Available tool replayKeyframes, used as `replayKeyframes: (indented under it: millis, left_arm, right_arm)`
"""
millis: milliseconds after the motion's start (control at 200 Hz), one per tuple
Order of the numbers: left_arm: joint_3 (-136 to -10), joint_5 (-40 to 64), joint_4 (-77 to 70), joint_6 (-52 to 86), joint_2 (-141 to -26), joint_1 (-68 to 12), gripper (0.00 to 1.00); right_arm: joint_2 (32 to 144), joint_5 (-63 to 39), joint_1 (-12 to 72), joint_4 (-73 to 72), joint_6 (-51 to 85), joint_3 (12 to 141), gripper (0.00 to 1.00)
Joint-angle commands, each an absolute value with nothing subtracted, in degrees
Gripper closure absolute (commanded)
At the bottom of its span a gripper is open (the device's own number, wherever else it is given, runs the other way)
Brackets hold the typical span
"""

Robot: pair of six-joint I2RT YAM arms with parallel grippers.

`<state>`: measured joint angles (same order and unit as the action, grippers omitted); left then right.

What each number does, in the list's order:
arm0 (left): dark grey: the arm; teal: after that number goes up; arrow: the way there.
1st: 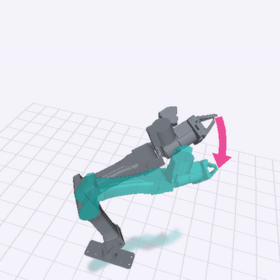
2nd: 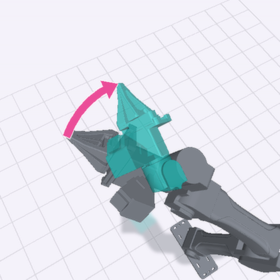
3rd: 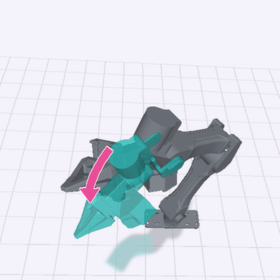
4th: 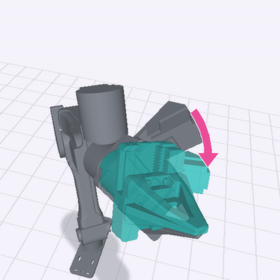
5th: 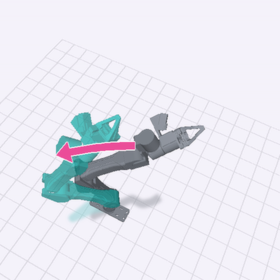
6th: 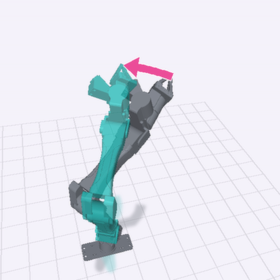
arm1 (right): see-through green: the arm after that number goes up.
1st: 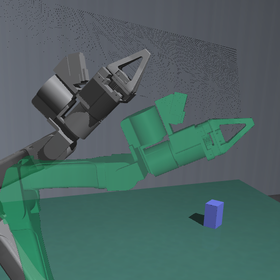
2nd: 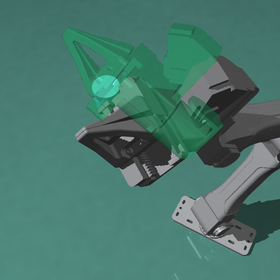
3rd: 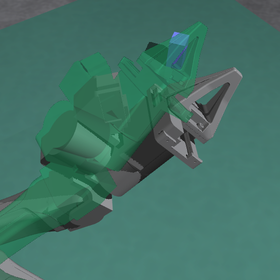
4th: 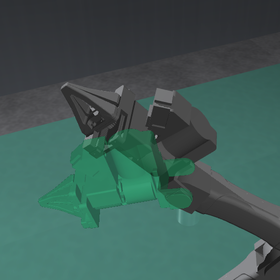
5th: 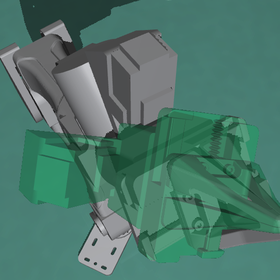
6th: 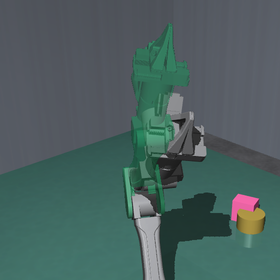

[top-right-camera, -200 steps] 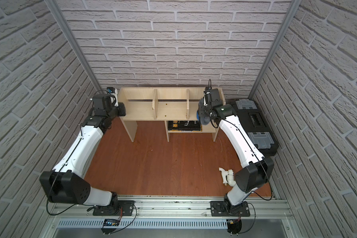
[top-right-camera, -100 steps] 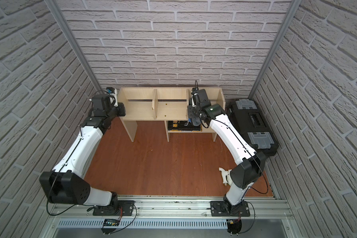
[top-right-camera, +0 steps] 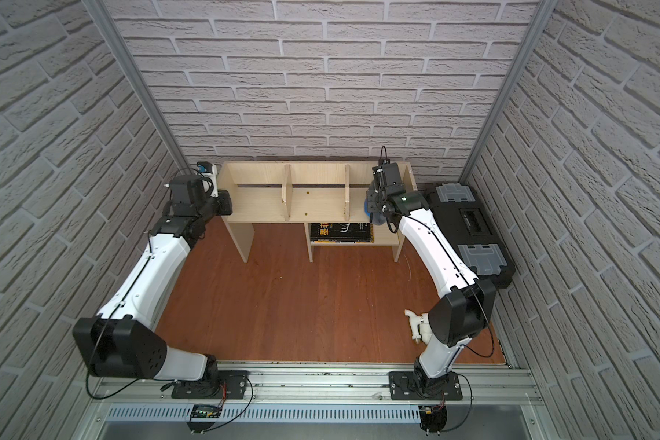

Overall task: Wipe the bookshelf clean with a cloth
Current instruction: Wipe the dust from the shelf.

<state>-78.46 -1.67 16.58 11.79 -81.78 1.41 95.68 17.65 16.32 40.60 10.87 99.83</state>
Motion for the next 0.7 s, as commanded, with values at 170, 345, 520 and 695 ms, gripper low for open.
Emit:
replayKeyframes:
  millis: [170, 345, 520, 695]
  left_arm:
    - [-76.8, 0.7, 14.7, 12.4, -82.1, 1.2, 1.0]
    - [-76.6, 0.9, 14.5, 12.3, -82.0, 1.3, 1.0]
    - [-76.2, 0.9, 14.2, 12.1, -81.7, 1.3, 1.0]
    - [-76.3, 1.2, 14.3, 12.3, -81.6, 1.4, 1.0]
  right_arm:
    - [91.0, 9.2, 20.0, 40.8, 11.7, 94.6, 0.97]
    - [99.2, 8.8, 19.9, 43.3, 11.2, 105.7, 0.97]
    - [104.1, 15.5, 18.8, 47.2, 10.9, 113.0, 0.97]
    - [98.1, 21.4, 16.9, 44.1, 10.8, 104.7, 0.97]
